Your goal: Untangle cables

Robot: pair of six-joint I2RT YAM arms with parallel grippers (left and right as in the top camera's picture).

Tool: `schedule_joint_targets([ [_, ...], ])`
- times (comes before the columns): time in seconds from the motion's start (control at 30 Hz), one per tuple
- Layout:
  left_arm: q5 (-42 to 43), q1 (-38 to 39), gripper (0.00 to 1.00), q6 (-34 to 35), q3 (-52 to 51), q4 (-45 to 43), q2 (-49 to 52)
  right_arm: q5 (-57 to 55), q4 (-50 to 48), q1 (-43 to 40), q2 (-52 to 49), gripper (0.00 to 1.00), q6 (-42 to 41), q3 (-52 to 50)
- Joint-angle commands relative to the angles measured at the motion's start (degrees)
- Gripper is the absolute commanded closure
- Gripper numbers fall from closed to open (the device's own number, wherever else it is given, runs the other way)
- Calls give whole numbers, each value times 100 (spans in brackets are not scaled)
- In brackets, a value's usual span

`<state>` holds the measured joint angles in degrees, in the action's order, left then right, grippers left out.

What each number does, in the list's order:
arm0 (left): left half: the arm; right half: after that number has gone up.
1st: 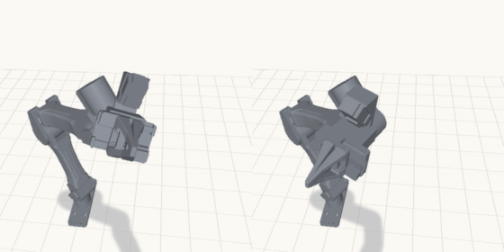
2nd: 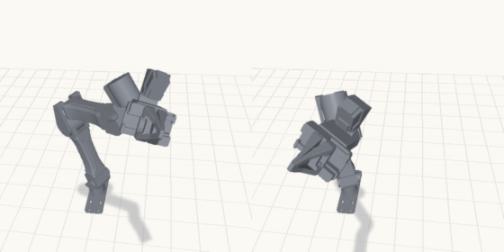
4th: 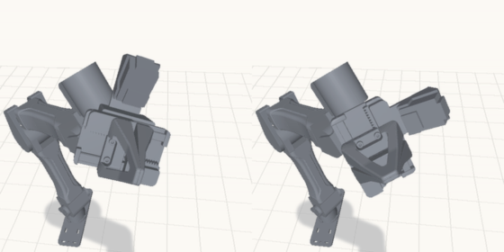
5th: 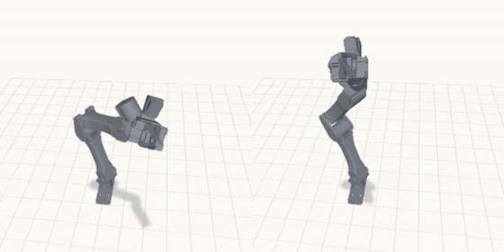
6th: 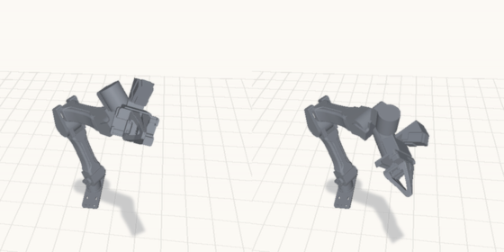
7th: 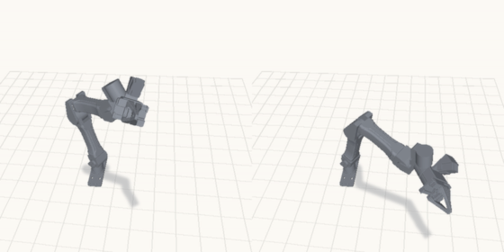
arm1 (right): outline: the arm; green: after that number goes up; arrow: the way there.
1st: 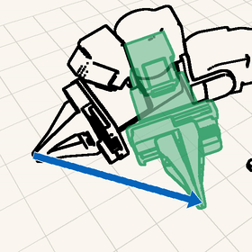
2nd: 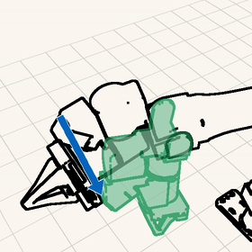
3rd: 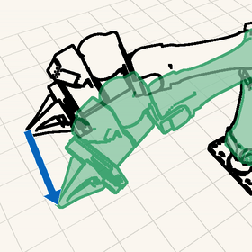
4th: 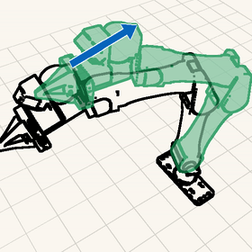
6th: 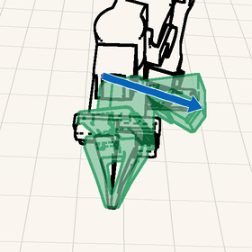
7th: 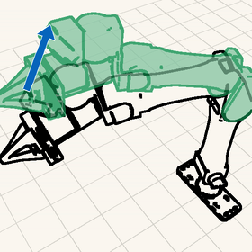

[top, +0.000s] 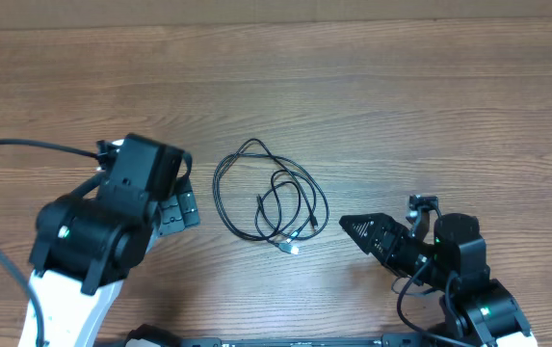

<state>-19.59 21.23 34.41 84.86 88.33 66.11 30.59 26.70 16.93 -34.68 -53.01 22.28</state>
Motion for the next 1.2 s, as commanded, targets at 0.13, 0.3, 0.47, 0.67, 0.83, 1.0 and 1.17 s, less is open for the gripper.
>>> schedule_joint_targets([
  [0.13, -136, -33, 1, 96, -39, -11, 494, 599, -791, 57, -1069, 22, -319, -39],
  [0.3, -170, -33, 0, 90, -39, -446, 813, 601, -1840, 494, -2271, 29, -894, -39],
  [0.47, 22, -33, 0, -9, -33, -474, 890, 291, -3379, 1165, -3512, 39, -1600, -39],
  [0.67, 17, -33, 0, -7, -33, -380, 387, -361, -4682, 1333, -4791, 47, -2481, -33],
  [0.83, 17, -33, 1, 11, -33, -254, -83, -358, -5278, 1344, -5578, 52, -2498, 238],
  [1.0, 184, -33, 1, 13, -33, -212, -304, -483, -5287, 1462, -5976, 69, -2470, 448],
  [1.17, 721, -33, 0, 22, -37, -278, -267, -385, -5845, 1445, -5958, 96, -1993, 450],
])
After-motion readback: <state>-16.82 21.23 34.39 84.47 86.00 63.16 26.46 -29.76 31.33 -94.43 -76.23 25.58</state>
